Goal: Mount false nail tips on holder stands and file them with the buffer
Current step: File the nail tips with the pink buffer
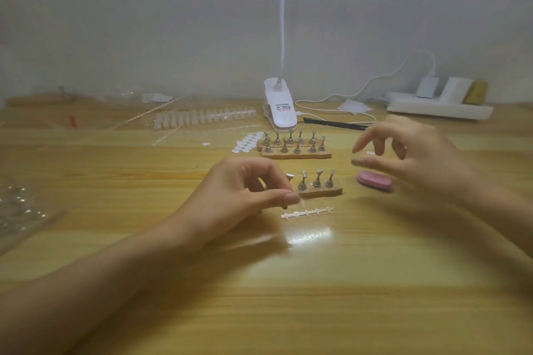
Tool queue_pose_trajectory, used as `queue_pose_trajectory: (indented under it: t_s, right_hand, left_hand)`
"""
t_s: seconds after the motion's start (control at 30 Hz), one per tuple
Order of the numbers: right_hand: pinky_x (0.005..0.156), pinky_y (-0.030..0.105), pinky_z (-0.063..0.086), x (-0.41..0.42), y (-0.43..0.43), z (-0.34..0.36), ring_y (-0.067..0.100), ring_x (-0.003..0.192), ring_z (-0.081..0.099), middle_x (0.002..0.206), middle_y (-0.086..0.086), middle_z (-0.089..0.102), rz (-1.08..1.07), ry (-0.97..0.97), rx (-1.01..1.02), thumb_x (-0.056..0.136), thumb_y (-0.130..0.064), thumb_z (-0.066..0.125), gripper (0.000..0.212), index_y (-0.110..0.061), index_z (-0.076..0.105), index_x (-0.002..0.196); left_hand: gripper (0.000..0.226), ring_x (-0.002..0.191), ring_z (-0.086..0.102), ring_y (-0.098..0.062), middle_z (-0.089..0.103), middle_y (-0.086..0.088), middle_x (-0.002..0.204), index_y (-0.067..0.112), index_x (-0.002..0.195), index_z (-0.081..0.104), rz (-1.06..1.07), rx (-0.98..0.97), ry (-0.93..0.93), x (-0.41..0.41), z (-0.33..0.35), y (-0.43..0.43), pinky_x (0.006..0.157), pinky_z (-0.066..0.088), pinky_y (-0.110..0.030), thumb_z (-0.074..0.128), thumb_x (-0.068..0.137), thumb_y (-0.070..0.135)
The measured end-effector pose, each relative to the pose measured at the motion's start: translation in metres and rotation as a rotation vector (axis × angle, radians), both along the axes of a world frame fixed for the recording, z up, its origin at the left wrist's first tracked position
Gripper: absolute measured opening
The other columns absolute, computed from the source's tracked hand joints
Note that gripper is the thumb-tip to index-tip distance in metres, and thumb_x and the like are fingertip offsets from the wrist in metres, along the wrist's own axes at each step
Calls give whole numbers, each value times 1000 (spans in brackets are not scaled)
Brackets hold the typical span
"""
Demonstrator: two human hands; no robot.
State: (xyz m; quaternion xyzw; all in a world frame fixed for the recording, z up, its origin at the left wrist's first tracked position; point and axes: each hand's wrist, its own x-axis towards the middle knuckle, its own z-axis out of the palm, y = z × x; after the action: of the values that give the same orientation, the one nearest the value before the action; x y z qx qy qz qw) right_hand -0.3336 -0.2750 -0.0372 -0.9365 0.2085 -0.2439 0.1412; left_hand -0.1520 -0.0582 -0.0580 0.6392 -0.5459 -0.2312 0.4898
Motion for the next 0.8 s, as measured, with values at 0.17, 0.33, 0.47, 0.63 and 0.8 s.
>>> queue_pose_trajectory:
  t_s: [0.17, 0.33, 0.47, 0.63, 0.8]
  right_hand:
    - [66, 17, 38, -7, -14, -5, -2, 83, 51, 88, -22, 64, 83, 299, 151, 75, -43, 79, 14, -44, 66, 82]
    - [83, 21, 53, -2, 4, 4, 12, 97, 67, 97, -14, 67, 286, 34, 244, 85, -42, 67, 15, -31, 72, 94]
    - [67, 31, 61, 6, 46, -10, 22, 91, 71, 97, -5, 68, 424, -73, 570, 78, -32, 78, 31, -30, 73, 108]
    - [56, 33, 58, 13, 74, -30, 27, 82, 72, 94, 10, 74, 452, -148, 936, 74, -16, 87, 42, -21, 57, 102]
    - [54, 31, 58, 13, 74, -27, 24, 68, 70, 83, 17, 74, 358, -359, 1128, 70, -23, 86, 33, -15, 61, 91]
  left_hand:
    - [10, 59, 52, -8, 70, 5, 78, 21, 74, 72, 11, -18, 99, 0, -3, -1, 55, 42, -14, 77, 77, 29]
    - [9, 55, 51, 0, 70, 10, 81, 17, 79, 70, 11, -82, 94, -5, -3, 1, 52, 39, -9, 72, 86, 23]
    - [10, 60, 51, -4, 67, 11, 83, 17, 80, 66, -7, -127, 33, -8, -6, 1, 58, 39, -12, 70, 88, 22]
    - [7, 66, 53, -3, 64, 9, 85, 18, 83, 66, -67, -155, -92, -11, -12, -1, 65, 43, -18, 70, 89, 18]
    - [4, 68, 54, -5, 62, 8, 86, 15, 85, 66, -85, -205, -87, -10, -14, -3, 64, 43, -20, 69, 88, 16]
